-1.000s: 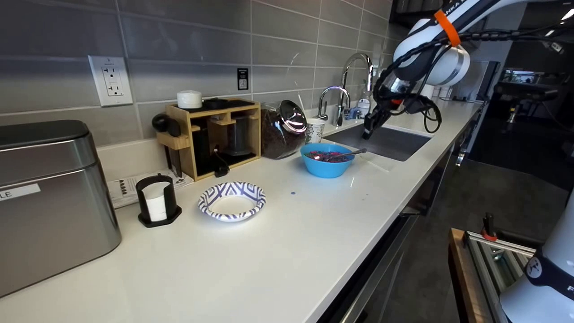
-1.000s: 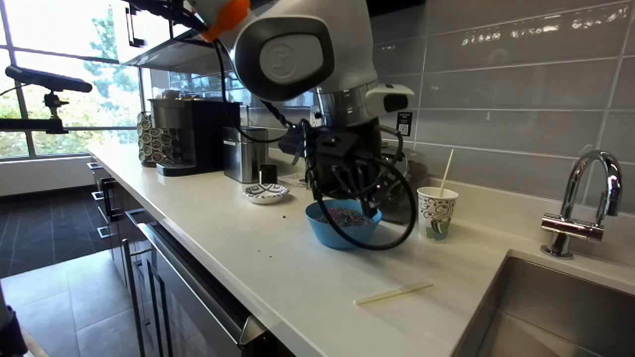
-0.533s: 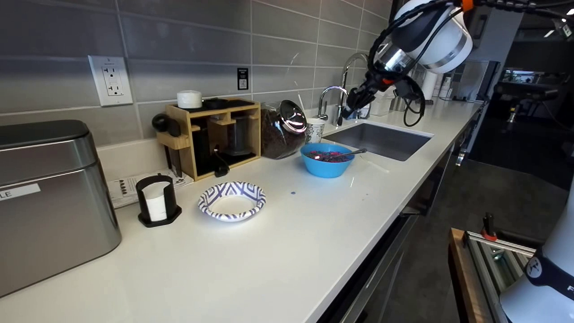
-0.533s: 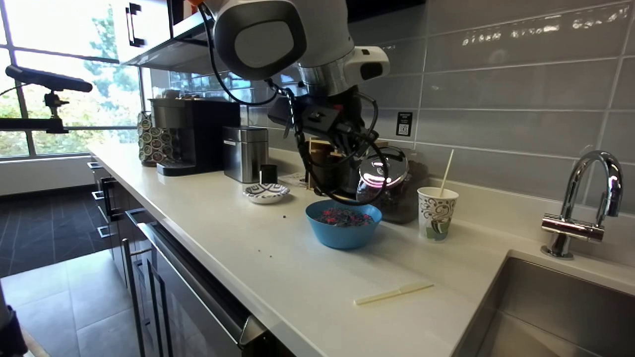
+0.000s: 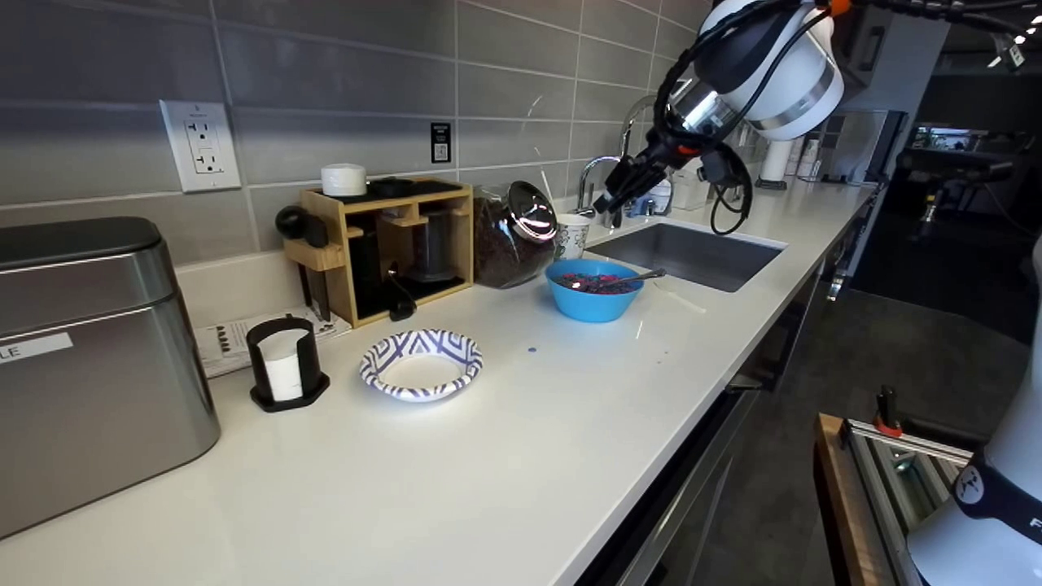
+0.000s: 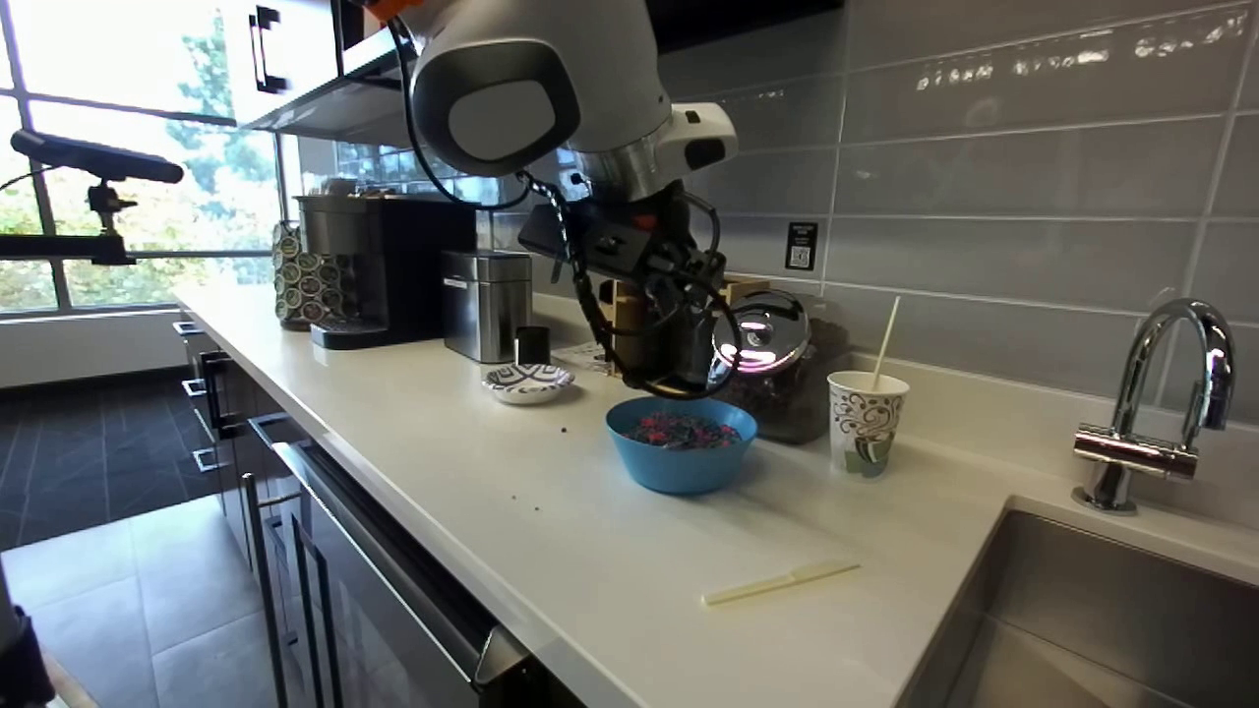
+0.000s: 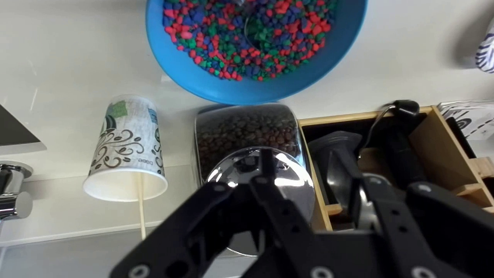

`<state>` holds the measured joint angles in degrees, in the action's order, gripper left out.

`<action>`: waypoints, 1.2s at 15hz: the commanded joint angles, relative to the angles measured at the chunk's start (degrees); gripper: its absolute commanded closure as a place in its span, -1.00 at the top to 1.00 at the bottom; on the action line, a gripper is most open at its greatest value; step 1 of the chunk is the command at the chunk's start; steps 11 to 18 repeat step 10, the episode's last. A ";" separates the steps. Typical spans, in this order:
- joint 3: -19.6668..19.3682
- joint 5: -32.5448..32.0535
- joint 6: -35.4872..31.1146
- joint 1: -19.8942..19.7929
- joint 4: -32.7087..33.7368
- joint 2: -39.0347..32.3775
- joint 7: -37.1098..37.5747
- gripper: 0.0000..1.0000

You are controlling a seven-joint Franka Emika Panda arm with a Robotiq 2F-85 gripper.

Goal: Pick up some cereal from the counter and place it in the blue bowl.

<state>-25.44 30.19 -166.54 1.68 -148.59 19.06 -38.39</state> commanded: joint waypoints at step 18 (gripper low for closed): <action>7.10 -26.36 8.43 -18.33 -1.72 2.42 19.97 0.99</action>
